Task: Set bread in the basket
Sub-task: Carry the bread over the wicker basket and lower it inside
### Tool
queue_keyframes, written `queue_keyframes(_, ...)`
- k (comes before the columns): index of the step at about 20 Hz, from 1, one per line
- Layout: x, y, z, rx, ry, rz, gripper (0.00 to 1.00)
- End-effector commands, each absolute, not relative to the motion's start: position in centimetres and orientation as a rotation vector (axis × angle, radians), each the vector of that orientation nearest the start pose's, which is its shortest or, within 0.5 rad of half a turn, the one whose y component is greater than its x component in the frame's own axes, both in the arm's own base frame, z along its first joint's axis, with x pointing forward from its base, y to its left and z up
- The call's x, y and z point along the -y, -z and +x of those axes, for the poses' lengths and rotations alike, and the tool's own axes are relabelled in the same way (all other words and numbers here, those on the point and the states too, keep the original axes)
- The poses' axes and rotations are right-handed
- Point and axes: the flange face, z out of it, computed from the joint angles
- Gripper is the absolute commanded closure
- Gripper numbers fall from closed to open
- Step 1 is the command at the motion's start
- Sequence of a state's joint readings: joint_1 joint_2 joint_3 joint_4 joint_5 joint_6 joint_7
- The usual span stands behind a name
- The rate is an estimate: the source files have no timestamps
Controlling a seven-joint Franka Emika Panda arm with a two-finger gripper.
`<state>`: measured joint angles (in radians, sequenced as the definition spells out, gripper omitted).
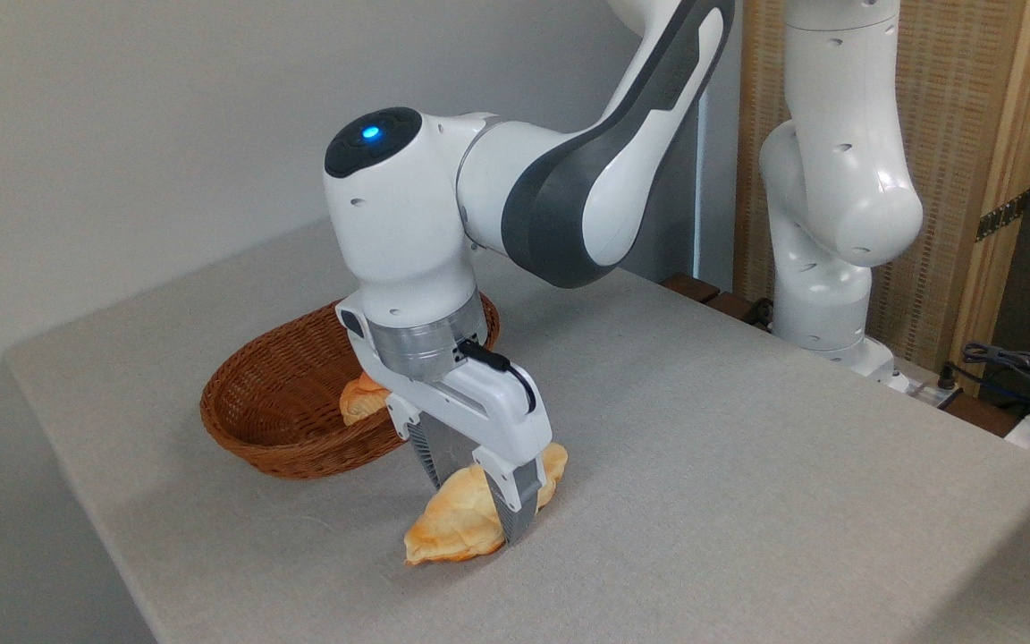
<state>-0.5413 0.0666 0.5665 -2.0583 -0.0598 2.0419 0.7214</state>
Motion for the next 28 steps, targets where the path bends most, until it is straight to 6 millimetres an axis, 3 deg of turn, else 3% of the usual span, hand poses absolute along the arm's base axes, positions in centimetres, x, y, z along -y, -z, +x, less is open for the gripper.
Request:
queue_keyframes(1, -0.9, -41.3, 54.9, -1.076, -0.103, -3.001, 0.66)
queue_keyframes(6, -1.0, -41.8, 54.9, -1.075, -0.087, -3.003, 0.65)
queue_keyframes(11, -0.5, -46.8, 56.5, -1.069, 0.059, -2.99, 0.59)
queue_keyframes(15, 3.7, -50.7, 57.1, -1.123, 0.193, -3.036, 0.59)
queue_keyframes(18, 8.8, -52.8, 56.9, -1.137, 0.232, -3.08, 0.58)
queue_keyframes(21, 13.9, -53.2, 56.0, -1.089, 0.219, -3.111, 0.44)
queue_keyframes(23, 17.0, -52.9, 55.2, -1.056, 0.189, -3.122, 0.0)
queue_keyframes(28, 18.5, -52.7, 54.7, -1.065, 0.167, -3.109, 0.0)
